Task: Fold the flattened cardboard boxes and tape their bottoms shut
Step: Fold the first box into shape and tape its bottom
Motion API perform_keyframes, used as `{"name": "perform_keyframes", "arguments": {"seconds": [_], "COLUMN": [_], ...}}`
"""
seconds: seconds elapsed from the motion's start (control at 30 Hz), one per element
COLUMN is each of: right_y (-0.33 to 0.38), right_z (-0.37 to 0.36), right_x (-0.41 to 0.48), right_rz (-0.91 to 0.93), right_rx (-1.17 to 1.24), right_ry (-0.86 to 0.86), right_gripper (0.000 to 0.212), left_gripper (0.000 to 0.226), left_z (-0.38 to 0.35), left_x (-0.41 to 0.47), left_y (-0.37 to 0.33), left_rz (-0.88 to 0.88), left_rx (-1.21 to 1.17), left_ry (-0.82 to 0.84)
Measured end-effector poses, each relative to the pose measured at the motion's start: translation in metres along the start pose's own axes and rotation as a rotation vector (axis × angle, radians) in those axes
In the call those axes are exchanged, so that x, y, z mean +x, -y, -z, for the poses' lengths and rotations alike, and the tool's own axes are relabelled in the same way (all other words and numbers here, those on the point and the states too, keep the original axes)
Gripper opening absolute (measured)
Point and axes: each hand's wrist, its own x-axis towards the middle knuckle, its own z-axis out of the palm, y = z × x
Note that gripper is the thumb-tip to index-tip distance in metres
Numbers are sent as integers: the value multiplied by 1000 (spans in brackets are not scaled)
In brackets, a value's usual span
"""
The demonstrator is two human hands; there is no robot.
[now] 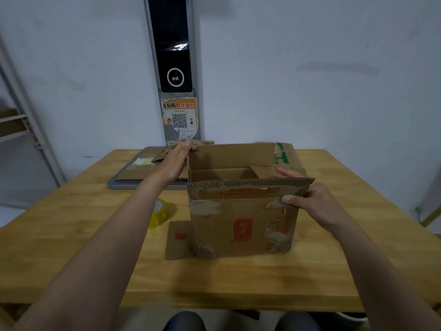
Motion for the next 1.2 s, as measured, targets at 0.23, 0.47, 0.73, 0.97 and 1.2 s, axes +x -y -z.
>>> {"name": "perform_keyframes", "arguments": {"seconds": [0.23, 0.47, 0.73, 0.97, 1.2], "right_y": [-5, -12, -10, -6, 4], "right_z": [2, -12, -31, -40, -42], "right_x": [1, -6, -8, 2, 11], "right_rz": [32, -49, -91, -180, -222], "right_rx": [-54, -96, -72, 1, -215], "right_ry": [-11, -170, -391, -422, -439], "right_gripper": [40, 19, 51, 72, 87], "left_gripper": [23, 22, 33, 75, 83], "left_z": [-22, -31, -30, -41, -48], "left_x": [-7, -26, -54, -66, -63], "left_y": [9, 17, 28, 24, 20], "left_rz": [104, 241, 297, 222, 169], "left_rx": [-170, -387, -523, -351, -163], "left_ry": [12, -113, -116, -110, -155]}}
